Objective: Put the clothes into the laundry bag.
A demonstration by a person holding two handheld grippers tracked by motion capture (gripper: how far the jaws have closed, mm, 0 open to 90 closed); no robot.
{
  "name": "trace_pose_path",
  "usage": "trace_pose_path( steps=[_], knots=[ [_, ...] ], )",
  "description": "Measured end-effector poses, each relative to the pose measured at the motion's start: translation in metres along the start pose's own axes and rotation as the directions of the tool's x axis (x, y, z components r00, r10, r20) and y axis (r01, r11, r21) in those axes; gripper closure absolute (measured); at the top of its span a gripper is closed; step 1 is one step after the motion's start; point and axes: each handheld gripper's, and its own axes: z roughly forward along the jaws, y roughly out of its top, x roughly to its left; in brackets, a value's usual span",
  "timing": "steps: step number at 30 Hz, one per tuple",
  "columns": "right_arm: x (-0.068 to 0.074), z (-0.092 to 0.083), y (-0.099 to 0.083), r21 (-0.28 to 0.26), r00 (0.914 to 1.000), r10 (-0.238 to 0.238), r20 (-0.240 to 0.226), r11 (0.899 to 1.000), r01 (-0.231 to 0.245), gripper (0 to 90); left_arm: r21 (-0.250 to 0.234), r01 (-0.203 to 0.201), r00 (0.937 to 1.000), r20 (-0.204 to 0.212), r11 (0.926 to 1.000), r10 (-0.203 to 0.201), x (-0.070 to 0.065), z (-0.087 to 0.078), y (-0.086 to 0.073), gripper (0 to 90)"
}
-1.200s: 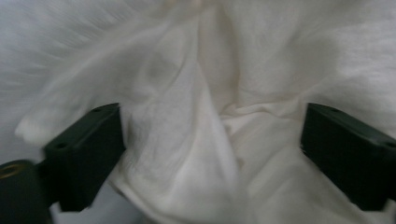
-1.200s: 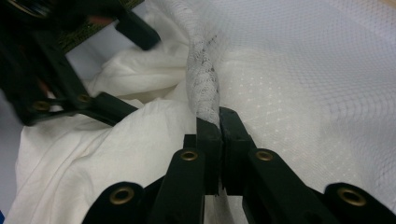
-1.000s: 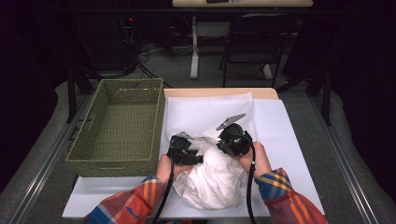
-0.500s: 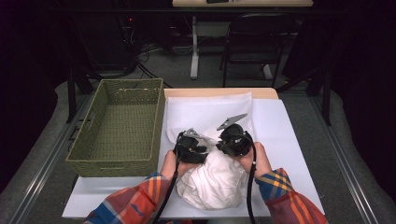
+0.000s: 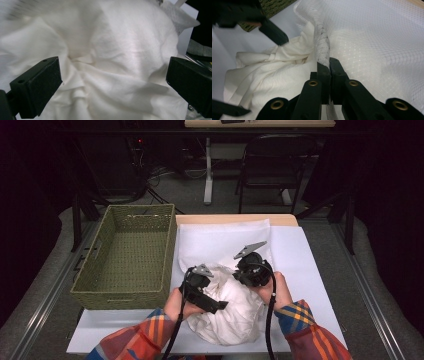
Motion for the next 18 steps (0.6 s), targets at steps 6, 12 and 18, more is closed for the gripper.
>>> trace_pose_path(
  steps=[6, 12, 18],
  knots=[
    [0.003, 0.001, 0.000, 0.007, 1.0000, -0.003, -0.004, 1.000, 0.003, 88.4, -0.055, 0.049, 0.9970, 0.062, 0.9972, -0.046, 0.008, 0.039, -0.012, 56.9],
    [0.007, -0.010, 0.003, -0.024, 0.9995, -0.004, -0.032, 1.000, 0.003, 88.8, -0.142, 0.075, 0.9942, 0.086, 0.9871, -0.063, 0.015, 0.021, 0.005, 68.7],
    [0.012, -0.014, 0.003, -0.022, 0.9993, -0.009, -0.036, 1.000, 0.008, 88.8, -0.132, 0.119, 0.9922, 0.054, 0.9841, -0.113, 0.028, 0.037, 0.006, 56.3]
  ],
)
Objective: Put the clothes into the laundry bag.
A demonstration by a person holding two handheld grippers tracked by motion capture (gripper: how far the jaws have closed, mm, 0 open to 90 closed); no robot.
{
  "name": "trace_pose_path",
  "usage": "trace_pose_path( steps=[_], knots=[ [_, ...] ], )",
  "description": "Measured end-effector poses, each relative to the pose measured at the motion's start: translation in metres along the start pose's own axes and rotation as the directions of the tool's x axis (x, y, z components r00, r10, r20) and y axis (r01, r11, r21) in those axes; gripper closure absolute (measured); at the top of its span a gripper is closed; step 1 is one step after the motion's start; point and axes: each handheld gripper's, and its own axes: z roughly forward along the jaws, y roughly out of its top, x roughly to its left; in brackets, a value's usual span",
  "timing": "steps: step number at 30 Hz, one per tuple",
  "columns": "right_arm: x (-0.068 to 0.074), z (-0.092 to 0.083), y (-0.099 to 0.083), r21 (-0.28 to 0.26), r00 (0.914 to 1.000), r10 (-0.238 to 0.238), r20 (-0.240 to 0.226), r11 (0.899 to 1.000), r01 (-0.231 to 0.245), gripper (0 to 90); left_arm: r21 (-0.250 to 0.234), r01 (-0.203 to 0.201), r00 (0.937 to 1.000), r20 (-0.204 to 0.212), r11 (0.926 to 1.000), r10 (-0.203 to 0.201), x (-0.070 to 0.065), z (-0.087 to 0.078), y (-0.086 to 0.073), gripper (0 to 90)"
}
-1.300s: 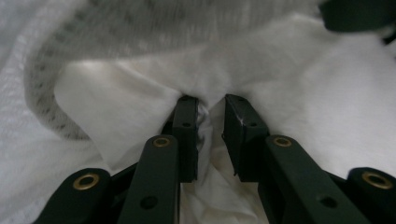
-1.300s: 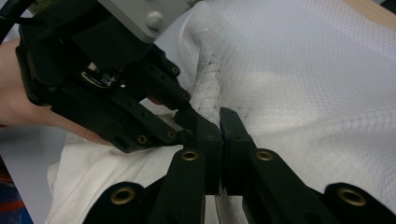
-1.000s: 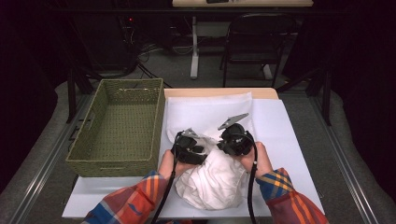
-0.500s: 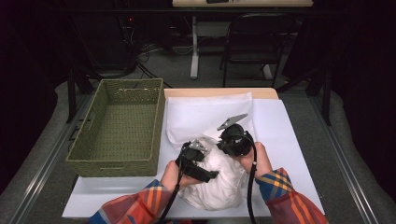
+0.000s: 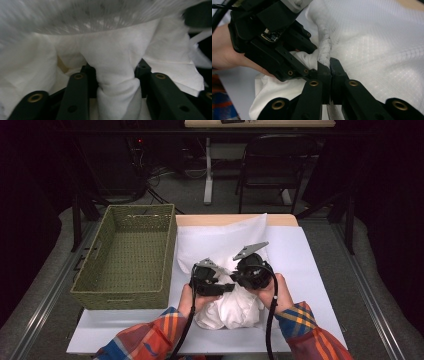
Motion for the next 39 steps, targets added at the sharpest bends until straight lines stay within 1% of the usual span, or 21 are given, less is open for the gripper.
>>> trace_pose_path(
  steps=[1, 2, 3, 6, 8, 9, 12, 14, 16, 17, 20, 21, 23, 25, 26, 29, 31, 32, 34, 36, 39],
  knots=[
    [-0.002, 0.006, -0.003, 0.025, 0.9999, -0.006, 0.014, 1.000, 0.006, 88.7, 0.005, 0.009, 1.0000, -0.003, 0.9999, -0.009, 0.000, 0.005, -0.004, 56.3],
    [-0.004, 0.011, -0.006, 0.043, 0.9998, -0.006, 0.018, 0.999, 0.006, 88.7, 0.025, -0.024, 0.9997, -0.003, 0.9994, 0.024, 0.000, 0.005, -0.007, 52.8],
    [-0.007, 0.016, -0.010, 0.067, 0.9997, -0.004, 0.023, 0.998, 0.003, 88.6, 0.039, -0.045, 0.9985, -0.031, 0.9982, 0.046, -0.001, 0.002, -0.005, 43.6],
    [-0.011, 0.015, -0.013, 0.054, 0.9997, 0.002, 0.026, 0.999, -0.003, 88.5, 0.048, -0.082, 0.9945, -0.061, 0.9955, 0.085, -0.007, -0.013, -0.003, 27.5],
    [-0.012, 0.012, -0.013, 0.047, 0.9996, -0.002, 0.028, 0.999, 0.000, 88.4, 0.077, -0.115, 0.9890, -0.085, 0.9904, 0.121, -0.013, -0.025, -0.003, 18.7],
    [-0.012, 0.012, -0.013, 0.045, 0.9996, -0.002, 0.028, 0.999, 0.001, 88.4, 0.078, -0.126, 0.9863, -0.097, 0.9889, 0.134, -0.016, -0.030, -0.004, 16.7],
    [-0.013, 0.011, -0.013, 0.044, 0.9996, -0.001, 0.027, 0.999, 0.000, 88.4, 0.091, -0.123, 0.9859, -0.102, 0.9882, 0.132, -0.023, -0.038, -0.008, 13.2],
    [-0.013, 0.012, -0.013, 0.043, 0.9997, -0.001, 0.025, 0.999, 0.000, 88.3, 0.132, -0.125, 0.9817, -0.127, 0.9834, 0.142, -0.027, -0.031, -0.017, 15.4],
    [-0.012, 0.012, -0.012, 0.043, 0.9997, -0.003, 0.025, 0.999, 0.002, 88.3, 0.137, -0.119, 0.9829, -0.124, 0.9834, 0.136, -0.026, -0.025, -0.021, 16.6],
    [-0.011, 0.013, -0.012, 0.044, 0.9997, -0.006, 0.023, 0.999, 0.005, 88.4, 0.132, -0.101, 0.9860, -0.119, 0.9861, 0.117, -0.021, -0.012, -0.028, 23.6],
    [-0.009, 0.016, -0.012, 0.052, 0.9998, -0.008, 0.020, 0.999, 0.007, 88.4, 0.059, -0.058, 0.9965, -0.056, 0.9965, 0.062, -0.011, -0.003, -0.032, 51.2],
    [-0.008, 0.016, -0.012, 0.055, 0.9997, -0.012, 0.019, 0.998, 0.011, 88.5, 0.045, -0.050, 0.9977, -0.045, 0.9977, 0.052, -0.009, -0.002, -0.032, 59.8],
    [-0.007, 0.015, -0.011, 0.046, 0.9997, -0.011, 0.019, 0.999, 0.011, 88.6, 0.025, -0.018, 0.9994, -0.028, 0.9995, 0.019, -0.005, -0.005, -0.027, 67.4],
    [-0.006, 0.010, -0.009, 0.031, 1.0000, 0.004, 0.002, 1.000, -0.004, 88.8, -0.029, 0.015, 0.9998, -0.016, 0.9995, -0.015, -0.003, -0.010, -0.017, 69.7],
    [-0.004, 0.006, -0.008, 0.014, 1.0000, 0.006, -0.007, 1.000, -0.006, 88.8, -0.067, 0.026, 0.9995, -0.018, 0.9974, -0.027, -0.004, -0.015, -0.009, 70.0],
    [0.000, -0.003, -0.004, -0.021, 0.9999, -0.005, -0.016, 1.000, 0.005, 88.8, -0.113, 0.021, 0.9989, -0.038, 0.9934, -0.026, -0.004, -0.016, 0.001, 68.7],
    [-0.004, 0.002, -0.007, 0.002, 0.9998, 0.015, -0.016, 1.000, -0.015, 88.8, -0.086, 0.024, 0.9976, -0.063, 0.9960, -0.030, 0.001, -0.004, -0.003, 64.5],
    [-0.007, 0.007, -0.010, 0.017, 0.9996, 0.024, -0.016, 1.000, -0.023, 88.7, -0.060, 0.023, 0.9983, -0.051, 0.9979, -0.027, 0.004, 0.002, -0.008, 63.0],
    [-0.010, 0.019, -0.016, 0.067, 0.9998, 0.020, 0.001, 0.998, -0.020, 88.6, -0.022, 0.007, 0.9982, -0.060, 0.9997, -0.008, 0.006, 0.009, -0.014, 52.9],
    [-0.012, 0.025, -0.019, 0.090, 0.9997, 0.024, 0.000, 0.996, -0.024, 88.6, 0.001, -0.026, 0.9975, -0.066, 0.9997, 0.026, 0.006, 0.002, -0.013, 48.0],
    [-0.013, 0.024, -0.019, 0.088, 0.9997, 0.025, 0.006, 0.996, -0.025, 88.6, 0.008, -0.042, 0.9963, -0.075, 0.9991, 0.042, 0.004, -0.009, -0.011, 27.9]
  ],
)
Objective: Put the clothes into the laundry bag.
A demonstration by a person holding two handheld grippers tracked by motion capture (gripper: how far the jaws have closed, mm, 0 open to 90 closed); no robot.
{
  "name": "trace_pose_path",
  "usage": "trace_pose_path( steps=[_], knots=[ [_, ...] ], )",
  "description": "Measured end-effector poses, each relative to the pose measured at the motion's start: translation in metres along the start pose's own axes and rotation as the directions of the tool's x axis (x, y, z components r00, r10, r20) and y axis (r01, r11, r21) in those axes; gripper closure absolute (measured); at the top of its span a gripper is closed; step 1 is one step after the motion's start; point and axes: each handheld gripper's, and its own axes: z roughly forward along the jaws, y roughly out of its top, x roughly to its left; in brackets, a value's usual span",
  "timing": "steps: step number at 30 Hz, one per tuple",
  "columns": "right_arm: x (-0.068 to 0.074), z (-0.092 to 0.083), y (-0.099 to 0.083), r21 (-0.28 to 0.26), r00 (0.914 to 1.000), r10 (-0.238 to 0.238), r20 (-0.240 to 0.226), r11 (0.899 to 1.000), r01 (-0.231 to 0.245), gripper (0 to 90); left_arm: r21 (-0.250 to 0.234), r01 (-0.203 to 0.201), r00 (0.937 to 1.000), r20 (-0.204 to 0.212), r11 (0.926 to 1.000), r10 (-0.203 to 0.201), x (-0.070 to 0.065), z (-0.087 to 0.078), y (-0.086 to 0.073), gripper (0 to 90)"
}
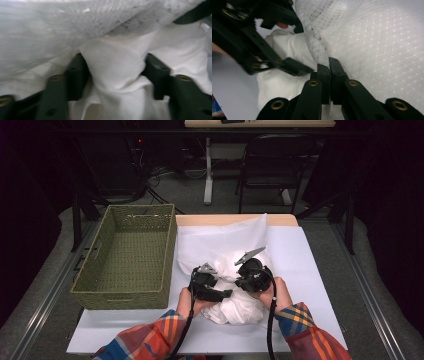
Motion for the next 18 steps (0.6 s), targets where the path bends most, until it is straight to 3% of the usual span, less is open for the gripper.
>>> trace_pose_path(
  steps=[1, 3, 4, 7, 8, 9, 10, 11, 12, 13, 16, 17, 18],
  knots=[
    [-0.001, -0.002, 0.000, -0.010, 1.0000, 0.003, 0.003, 1.000, -0.003, 88.6, 0.006, -0.005, 0.9995, -0.033, 1.0000, 0.005, -0.002, -0.008, 0.000, 27.9],
    [-0.002, -0.004, 0.000, -0.019, 1.0000, 0.003, 0.009, 1.000, -0.003, 88.5, 0.019, -0.012, 0.9986, -0.050, 0.9997, 0.013, -0.004, -0.019, -0.001, 20.1],
    [-0.004, -0.005, 0.000, -0.027, 0.9999, -0.001, 0.012, 1.000, 0.002, 88.5, 0.051, -0.002, 0.9982, -0.061, 0.9987, 0.005, -0.007, -0.024, -0.006, 16.9],
    [-0.003, -0.005, 0.000, -0.033, 0.9999, 0.002, 0.014, 0.999, -0.001, 88.5, 0.069, 0.008, 0.9987, -0.052, 0.9976, -0.004, -0.009, -0.018, -0.014, 17.6],
    [-0.002, -0.005, 0.001, -0.037, 0.9999, 0.002, 0.012, 0.999, -0.001, 88.4, 0.078, -0.004, 0.9991, -0.042, 0.9969, 0.007, -0.009, -0.006, -0.018, 19.0],
    [-0.002, -0.005, 0.001, -0.037, 0.9999, 0.002, 0.012, 0.999, -0.001, 88.4, 0.078, -0.004, 0.9991, -0.042, 0.9969, 0.007, -0.009, -0.006, -0.018, 27.2],
    [-0.001, -0.003, 0.002, -0.032, 1.0000, 0.001, 0.004, 0.999, -0.001, 88.5, 0.025, 0.027, 0.9996, 0.003, 0.9993, -0.027, -0.006, 0.002, -0.021, 38.8],
    [-0.001, -0.003, 0.002, -0.032, 1.0000, 0.001, 0.004, 0.999, -0.001, 88.5, 0.025, 0.027, 0.9996, 0.003, 0.9993, -0.027, -0.006, 0.002, -0.021, 51.5],
    [0.001, -0.001, 0.002, -0.021, 1.0000, 0.003, -0.001, 1.000, -0.003, 88.5, -0.022, 0.050, 0.9987, 0.016, 0.9985, -0.049, -0.003, 0.010, -0.021, 62.9],
    [0.001, 0.000, 0.002, -0.021, 1.0000, 0.007, -0.002, 1.000, -0.007, 88.5, -0.028, 0.071, 0.9969, 0.035, 0.9971, -0.070, -0.001, 0.011, -0.020, 68.5],
    [0.002, -0.001, 0.003, -0.026, 1.0000, 0.000, -0.002, 1.000, 0.000, 88.7, -0.051, 0.087, 0.9955, 0.043, 0.9949, -0.085, 0.001, 0.011, -0.013, 73.7],
    [0.005, -0.008, 0.005, -0.061, 1.0000, 0.002, -0.007, 0.998, -0.003, 88.8, -0.086, 0.113, 0.9925, 0.056, 0.9898, -0.109, -0.001, 0.007, -0.004, 74.1],
    [0.007, -0.014, 0.007, -0.080, 0.9999, 0.003, -0.014, 0.997, -0.004, 88.9, -0.101, 0.112, 0.9927, 0.057, 0.9886, -0.107, -0.002, 0.004, 0.001, 74.0]
  ],
)
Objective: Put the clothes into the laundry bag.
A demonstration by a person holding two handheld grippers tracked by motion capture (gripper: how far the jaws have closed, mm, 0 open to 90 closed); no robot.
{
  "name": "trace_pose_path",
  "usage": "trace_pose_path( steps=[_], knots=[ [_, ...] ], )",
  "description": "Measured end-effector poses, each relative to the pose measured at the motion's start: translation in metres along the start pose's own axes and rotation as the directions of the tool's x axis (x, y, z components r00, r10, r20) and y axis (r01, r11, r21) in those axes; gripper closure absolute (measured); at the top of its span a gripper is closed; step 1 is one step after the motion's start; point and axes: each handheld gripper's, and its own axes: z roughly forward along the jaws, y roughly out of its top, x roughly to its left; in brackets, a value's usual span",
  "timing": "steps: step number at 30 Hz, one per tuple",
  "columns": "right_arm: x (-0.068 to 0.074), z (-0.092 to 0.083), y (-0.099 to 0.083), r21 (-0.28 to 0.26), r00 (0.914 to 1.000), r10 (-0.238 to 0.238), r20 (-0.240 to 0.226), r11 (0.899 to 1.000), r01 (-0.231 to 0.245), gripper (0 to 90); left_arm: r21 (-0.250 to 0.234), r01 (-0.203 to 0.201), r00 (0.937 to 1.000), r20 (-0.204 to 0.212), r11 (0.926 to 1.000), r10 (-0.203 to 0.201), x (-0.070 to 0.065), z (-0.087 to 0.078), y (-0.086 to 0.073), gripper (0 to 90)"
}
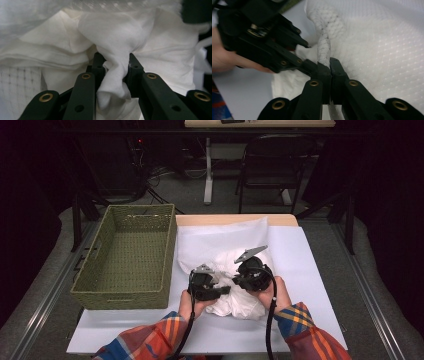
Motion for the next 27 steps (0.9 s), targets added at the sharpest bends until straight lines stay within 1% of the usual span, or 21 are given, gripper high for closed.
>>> trace_pose_path(
  steps=[1, 2, 4, 6, 7, 8, 9, 10, 11, 12, 13, 14, 15, 16, 17, 18, 20, 21, 23, 24, 27],
  knots=[
    [0.000, 0.000, 0.000, 0.000, 1.0000, 0.000, 0.000, 1.000, 0.000, 88.9, 0.000, 0.000, 1.0000, 0.000, 1.0000, 0.000, 0.000, 0.000, 0.000, 73.9],
    [0.002, -0.010, 0.004, -0.042, 1.0000, -0.003, -0.006, 0.999, 0.002, 88.9, -0.043, -0.013, 0.9997, -0.023, 0.9990, 0.012, -0.003, 0.000, 0.007, 73.7],
    [-0.001, -0.011, 0.003, -0.040, 1.0000, 0.004, 0.002, 0.999, -0.004, 88.9, -0.040, 0.000, 0.9994, -0.034, 0.9992, -0.001, 0.001, 0.006, 0.008, 72.5],
    [-0.008, 0.001, -0.003, 0.014, 0.9996, 0.023, 0.013, 1.000, -0.023, 88.9, -0.005, 0.003, 0.9993, -0.038, 1.0000, -0.004, 0.007, 0.016, 0.004, 69.9],
    [-0.008, 0.001, -0.003, 0.014, 0.9996, 0.023, 0.013, 1.000, -0.023, 88.9, -0.005, 0.003, 0.9993, -0.038, 1.0000, -0.004, 0.007, 0.016, 0.004, 66.4],
    [-0.011, 0.009, -0.007, 0.038, 0.9994, 0.032, 0.012, 0.999, -0.032, 88.8, 0.010, 0.008, 0.9992, -0.040, 0.9999, -0.007, 0.010, 0.021, 0.001, 66.4],
    [-0.014, 0.022, -0.013, 0.096, 0.9989, 0.030, 0.036, 0.995, -0.033, 88.8, 0.023, 0.012, 0.9997, -0.019, 0.9997, -0.011, 0.013, 0.022, -0.001, 60.3],
    [-0.016, 0.026, -0.016, 0.109, 0.9986, 0.038, 0.036, 0.993, -0.042, 88.8, 0.054, 0.007, 1.0000, 0.000, 0.9985, -0.007, 0.017, 0.018, -0.002, 54.9],
    [-0.016, 0.026, -0.016, 0.109, 0.9986, 0.038, 0.036, 0.993, -0.042, 88.8, 0.054, 0.007, 1.0000, 0.000, 0.9985, -0.007, 0.017, 0.018, -0.002, 49.0],
    [-0.019, 0.030, -0.018, 0.123, 0.9981, 0.046, 0.042, 0.991, -0.051, 88.8, 0.088, -0.038, 0.9993, 0.003, 0.9954, 0.038, 0.016, 0.006, 0.000, 45.9],
    [-0.019, 0.030, -0.018, 0.123, 0.9981, 0.046, 0.042, 0.991, -0.051, 88.8, 0.088, -0.038, 0.9993, 0.003, 0.9954, 0.038, 0.016, 0.006, 0.000, 37.9],
    [-0.020, 0.030, -0.019, 0.126, 0.9982, 0.037, 0.047, 0.991, -0.043, 88.9, 0.111, -0.080, 0.9954, -0.044, 0.9906, 0.085, 0.013, -0.010, 0.000, 32.1],
    [-0.020, 0.030, -0.019, 0.126, 0.9982, 0.037, 0.047, 0.991, -0.043, 88.9, 0.111, -0.080, 0.9954, -0.044, 0.9906, 0.085, 0.013, -0.010, 0.000, 31.1],
    [-0.020, 0.031, -0.019, 0.128, 0.9981, 0.029, 0.055, 0.991, -0.036, 88.9, 0.100, -0.111, 0.9894, -0.083, 0.9888, 0.119, 0.011, -0.025, -0.001, 30.4],
    [-0.020, 0.031, -0.019, 0.128, 0.9981, 0.029, 0.055, 0.991, -0.036, 88.9, 0.100, -0.111, 0.9894, -0.083, 0.9888, 0.119, 0.011, -0.025, -0.001, 28.7],
    [-0.022, 0.032, -0.020, 0.134, 0.9981, 0.023, 0.058, 0.991, -0.030, 88.9, 0.109, -0.123, 0.9836, -0.118, 0.9864, 0.136, 0.008, -0.038, -0.001, 28.2],
    [-0.022, 0.033, -0.020, 0.134, 0.9974, 0.029, 0.066, 0.990, -0.038, 89.0, 0.100, -0.121, 0.9747, -0.177, 0.9876, 0.137, 0.006, -0.047, -0.003, 28.4],
    [-0.022, 0.033, -0.020, 0.134, 0.9974, 0.029, 0.066, 0.990, -0.038, 89.0, 0.100, -0.121, 0.9747, -0.177, 0.9876, 0.137, 0.006, -0.047, -0.003, 29.5],
    [-0.022, 0.033, -0.020, 0.137, 0.9972, 0.030, 0.068, 0.990, -0.039, 89.0, 0.106, -0.106, 0.9674, -0.219, 0.9887, 0.127, 0.005, -0.052, -0.006, 31.4],
    [-0.023, 0.033, -0.020, 0.141, 0.9972, 0.024, 0.071, 0.989, -0.033, 89.0, 0.112, -0.094, 0.9586, -0.258, 0.9892, 0.121, 0.005, -0.051, -0.011, 36.9],
    [-0.024, 0.033, -0.020, 0.140, 0.9970, 0.020, 0.075, 0.990, -0.030, 89.0, 0.125, -0.071, 0.9543, -0.280, 0.9897, 0.103, 0.007, -0.047, -0.015, 43.9]
  ],
)
